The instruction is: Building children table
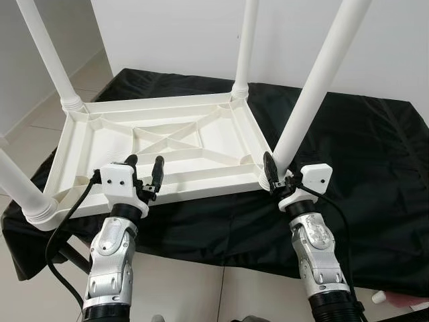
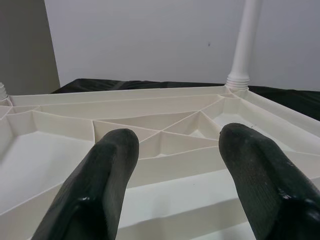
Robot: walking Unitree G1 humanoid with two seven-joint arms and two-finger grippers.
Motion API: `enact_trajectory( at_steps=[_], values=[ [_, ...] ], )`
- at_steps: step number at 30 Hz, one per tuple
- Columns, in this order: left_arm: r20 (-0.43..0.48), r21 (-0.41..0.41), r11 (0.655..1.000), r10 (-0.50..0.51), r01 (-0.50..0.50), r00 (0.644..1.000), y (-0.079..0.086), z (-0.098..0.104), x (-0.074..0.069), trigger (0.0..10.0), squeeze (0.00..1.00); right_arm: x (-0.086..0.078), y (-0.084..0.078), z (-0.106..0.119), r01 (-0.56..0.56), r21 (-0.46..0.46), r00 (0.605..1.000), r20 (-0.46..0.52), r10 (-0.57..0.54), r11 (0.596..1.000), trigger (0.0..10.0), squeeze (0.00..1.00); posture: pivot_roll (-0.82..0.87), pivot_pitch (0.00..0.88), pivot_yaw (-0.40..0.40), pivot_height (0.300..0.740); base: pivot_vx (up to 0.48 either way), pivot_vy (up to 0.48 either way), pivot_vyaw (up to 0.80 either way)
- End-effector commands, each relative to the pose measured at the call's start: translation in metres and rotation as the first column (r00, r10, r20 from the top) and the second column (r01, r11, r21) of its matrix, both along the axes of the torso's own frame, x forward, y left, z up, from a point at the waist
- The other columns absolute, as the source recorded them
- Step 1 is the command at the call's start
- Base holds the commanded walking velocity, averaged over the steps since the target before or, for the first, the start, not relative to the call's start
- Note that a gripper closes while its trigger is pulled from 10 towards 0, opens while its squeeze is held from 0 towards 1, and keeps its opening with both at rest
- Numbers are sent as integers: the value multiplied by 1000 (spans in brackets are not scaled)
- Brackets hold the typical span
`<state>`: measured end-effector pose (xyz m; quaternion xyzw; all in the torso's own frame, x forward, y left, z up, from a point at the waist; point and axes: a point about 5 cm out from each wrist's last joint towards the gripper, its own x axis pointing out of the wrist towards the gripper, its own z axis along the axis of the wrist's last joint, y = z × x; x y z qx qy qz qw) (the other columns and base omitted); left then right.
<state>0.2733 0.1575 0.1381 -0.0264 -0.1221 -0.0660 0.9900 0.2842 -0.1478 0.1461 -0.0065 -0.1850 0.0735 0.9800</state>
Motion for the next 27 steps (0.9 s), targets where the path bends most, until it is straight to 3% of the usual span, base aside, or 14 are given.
enact_trajectory(
  at_steps=[1, 15, 27],
  values=[
    [-17, -44, 997, 67, -68, 998, -1, -2, 0, 10000, 0, 1, 2, 3, -10, -8, 1000, 11, 10, 1000, 10000, 0, -50, 0, -10, 740, 0, 0, 0],
    [0, -30, 996, 86, -86, 996, 6, 6, 4, 10000, 0, 9, 5, 5, -20, 2, 1000, 7, 19, 1000, 10000, 0, -6, 0, -11, 740, 0, 0, 0],
    [-16, -6, 997, 82, -82, 997, 7, 2, -2, 10000, 0, 12, 7, 3, -25, 4, 1000, 3, 25, 1000, 10000, 0, -8, 0, -1, 740, 0, 0, 0]
  ],
)
